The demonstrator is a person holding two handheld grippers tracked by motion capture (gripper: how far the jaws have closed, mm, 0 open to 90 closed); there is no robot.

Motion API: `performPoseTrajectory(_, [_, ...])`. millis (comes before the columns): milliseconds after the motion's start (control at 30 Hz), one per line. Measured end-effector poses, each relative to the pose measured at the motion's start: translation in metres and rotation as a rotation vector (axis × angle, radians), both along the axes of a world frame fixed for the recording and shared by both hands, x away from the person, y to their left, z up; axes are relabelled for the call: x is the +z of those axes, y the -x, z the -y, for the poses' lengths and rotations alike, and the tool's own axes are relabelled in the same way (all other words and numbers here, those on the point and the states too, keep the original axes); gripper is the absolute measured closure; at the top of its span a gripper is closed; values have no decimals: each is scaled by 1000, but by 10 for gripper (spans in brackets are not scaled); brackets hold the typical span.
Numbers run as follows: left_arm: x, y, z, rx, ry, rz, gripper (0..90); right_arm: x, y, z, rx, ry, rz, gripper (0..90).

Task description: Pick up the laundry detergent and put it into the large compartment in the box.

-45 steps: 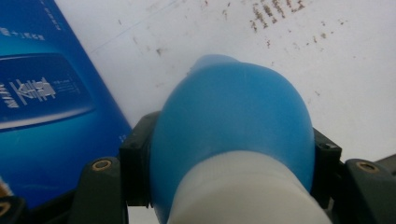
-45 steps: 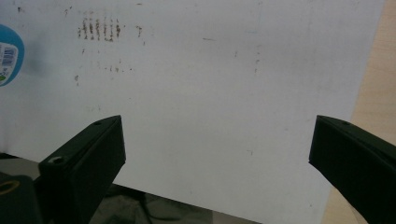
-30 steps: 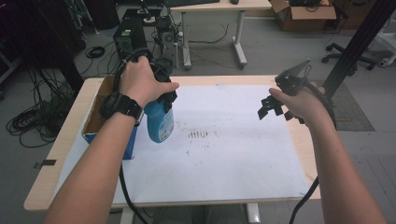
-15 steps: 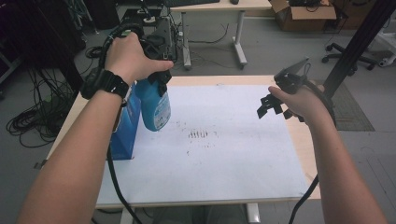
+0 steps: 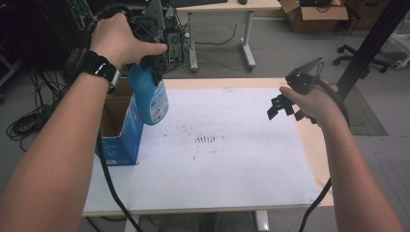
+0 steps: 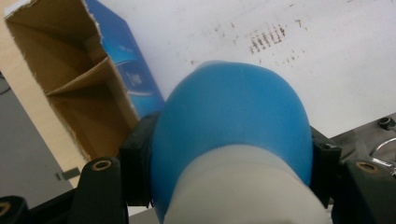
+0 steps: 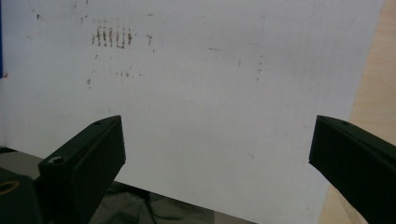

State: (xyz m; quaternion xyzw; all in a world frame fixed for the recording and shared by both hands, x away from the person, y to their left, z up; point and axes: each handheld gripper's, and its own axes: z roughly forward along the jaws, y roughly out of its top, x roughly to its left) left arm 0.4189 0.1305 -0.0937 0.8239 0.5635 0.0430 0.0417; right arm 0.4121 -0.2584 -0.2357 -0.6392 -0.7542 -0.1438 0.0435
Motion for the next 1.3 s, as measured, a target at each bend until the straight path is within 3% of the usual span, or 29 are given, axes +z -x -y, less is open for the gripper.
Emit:
performPoseTrajectory(500, [5, -4, -64, 161, 19, 13, 369, -4, -5, 1, -2, 1, -9, 38])
performPoseTrajectory(800, [-4, -5, -104, 265, 17, 12, 369, -9, -7, 4, -8, 4, -19, 38])
performPoseTrajectory(1300, [-32, -9, -126, 317, 18, -2, 369, -18, -11, 1, -1, 2, -27, 38])
